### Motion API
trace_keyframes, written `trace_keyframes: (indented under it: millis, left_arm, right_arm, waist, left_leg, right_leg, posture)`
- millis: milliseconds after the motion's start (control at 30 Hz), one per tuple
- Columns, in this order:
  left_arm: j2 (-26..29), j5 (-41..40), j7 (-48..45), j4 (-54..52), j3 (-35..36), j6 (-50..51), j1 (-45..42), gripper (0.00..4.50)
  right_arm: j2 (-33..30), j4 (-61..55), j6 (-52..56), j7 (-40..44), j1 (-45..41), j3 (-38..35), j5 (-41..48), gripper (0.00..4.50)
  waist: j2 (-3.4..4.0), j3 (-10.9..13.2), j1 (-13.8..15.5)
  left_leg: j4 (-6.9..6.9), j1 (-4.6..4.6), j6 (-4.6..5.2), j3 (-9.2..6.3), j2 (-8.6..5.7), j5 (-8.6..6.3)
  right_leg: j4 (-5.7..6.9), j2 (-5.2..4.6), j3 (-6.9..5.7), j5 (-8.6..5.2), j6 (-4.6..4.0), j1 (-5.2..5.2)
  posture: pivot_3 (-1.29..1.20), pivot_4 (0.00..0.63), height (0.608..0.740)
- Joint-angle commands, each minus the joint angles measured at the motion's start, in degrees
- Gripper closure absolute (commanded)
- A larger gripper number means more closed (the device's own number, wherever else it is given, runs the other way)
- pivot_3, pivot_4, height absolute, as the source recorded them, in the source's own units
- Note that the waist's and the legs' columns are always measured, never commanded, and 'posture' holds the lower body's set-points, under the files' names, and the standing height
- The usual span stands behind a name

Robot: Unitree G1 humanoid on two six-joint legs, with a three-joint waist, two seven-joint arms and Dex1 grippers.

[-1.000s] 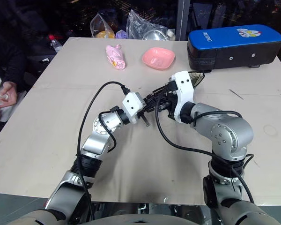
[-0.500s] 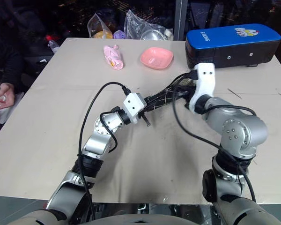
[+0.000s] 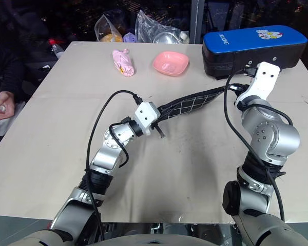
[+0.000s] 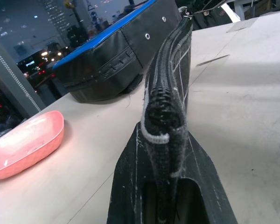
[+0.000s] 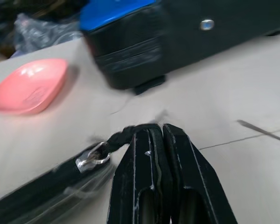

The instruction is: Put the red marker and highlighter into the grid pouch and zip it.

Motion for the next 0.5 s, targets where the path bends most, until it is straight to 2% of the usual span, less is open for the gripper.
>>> trace_keyframes:
  millis: [33,67,200,233,267,300,367,400,467,500]
  left_arm:
    - [0.65,0.03,1.45,-1.01,1.67,-1.39,-0.08,4.5]
    - [0.98,0.46,1.5,-0.81,1.56,-1.9,-0.16,4.5]
    - [2.88,0.22,-0.62,-1.17,0.87,-3.41,0.3,4.5]
    - [3.4,-0.06,-1.29,-1.6,0.82,-3.56,0.63,4.0]
    - [4.41,-0.41,-2.55,-2.38,0.71,-3.66,1.32,3.83]
    - [5.37,-0.46,-3.45,-3.09,0.68,-3.81,2.03,3.47]
    - [7.54,-0.88,-4.79,-4.82,1.25,-3.81,4.1,2.55]
    - [8.28,-1.27,-5.09,-5.82,1.67,-3.48,5.16,2.14]
    - [11.78,-7.78,-9.04,-12.45,4.08,2.04,12.24,1.48]
    - [13.01,-10.08,-10.18,-15.0,4.91,4.43,14.79,1.01]
  right_arm:
    - [-2.88,-2.63,0.94,5.65,0.09,-0.01,4.43,4.47]
    - [-4.84,-3.88,1.84,9.09,1.49,1.76,6.24,4.47]
    - [-13.92,-6.18,4.48,18.56,7.95,4.89,10.44,2.67]
    - [-16.2,-6.56,4.93,20.45,9.57,5.13,11.2,2.15]
    - [-19.44,-6.78,2.77,23.32,11.98,5.43,11.26,1.78]
    - [-22.45,-6.78,0.04,26.09,14.29,5.79,10.99,1.21]
    - [-28.4,-5.56,-6.49,33.37,20.09,6.08,10.51,0.34]
    - [-30.1,-4.65,-9.57,36.66,22.61,5.72,10.74,0.32]
    - [-34.0,0.22,-21.73,48.0,30.99,4.83,9.84,0.32]
    - [-35.08,2.3,-26.75,51.62,33.55,4.61,9.57,0.32]
  waist:
    - [0.02,0.01,-0.01]
    - [0.02,0.01,0.0]
    - [0.02,0.01,0.16]
    - [0.02,0.01,0.22]
    - [0.02,0.02,0.25]
    - [0.02,0.02,0.21]
    - [0.02,0.02,0.13]
    - [0.02,0.02,0.1]
    - [-0.02,-0.01,-0.09]
    - [-0.02,-0.01,-0.26]
  left_leg:
    - [0.0,0.0,0.0,0.0,0.0,0.0]
    - [0.0,0.0,0.0,0.0,0.0,0.0]
    - [-0.07,-0.02,0.02,0.0,0.0,-0.01]
    - [-0.07,-0.02,0.02,-0.01,-0.01,-0.01]
    - [-0.07,-0.03,0.03,-0.01,-0.01,-0.02]
    - [-0.07,-0.05,0.03,-0.01,-0.01,-0.02]
    - [-0.07,-0.04,0.05,-0.01,-0.03,-0.03]
    - [-0.09,-0.04,0.08,-0.02,-0.02,-0.05]
    - [-0.11,-0.03,0.09,-0.03,-0.01,-0.05]
    - [-0.25,0.02,0.11,-0.04,0.04,-0.07]
  right_leg:
    - [0.0,0.0,0.0,0.0,0.0,0.0]
    - [0.0,0.0,0.0,0.0,0.0,0.0]
    - [-0.13,0.0,0.0,0.0,0.0,0.0]
    - [-0.13,-0.01,0.0,0.0,0.0,0.01]
    - [-0.17,-0.03,-0.03,0.0,0.0,0.02]
    - [-0.19,-0.06,-0.03,0.0,0.0,0.02]
    - [-0.21,-0.06,0.0,0.0,0.0,0.02]
    - [-0.25,-0.05,-0.01,0.0,0.01,0.02]
    - [-0.29,-0.01,0.0,-0.01,0.01,0.02]
    - [-0.48,0.03,0.0,-0.01,0.01,0.07]
  posture:
    - [0.0,0.15,0.74]
    - [0.0,0.15,0.74]
    - [0.0,0.15,0.74]
    - [0.0,0.15,0.74]
    - [0.0,0.15,0.74]
    - [0.0,0.15,0.74]
    - [0.0,0.15,0.74]
    - [0.0,0.15,0.74]
    - [0.0,0.15,0.74]
    - [0.0,0.15,0.74]
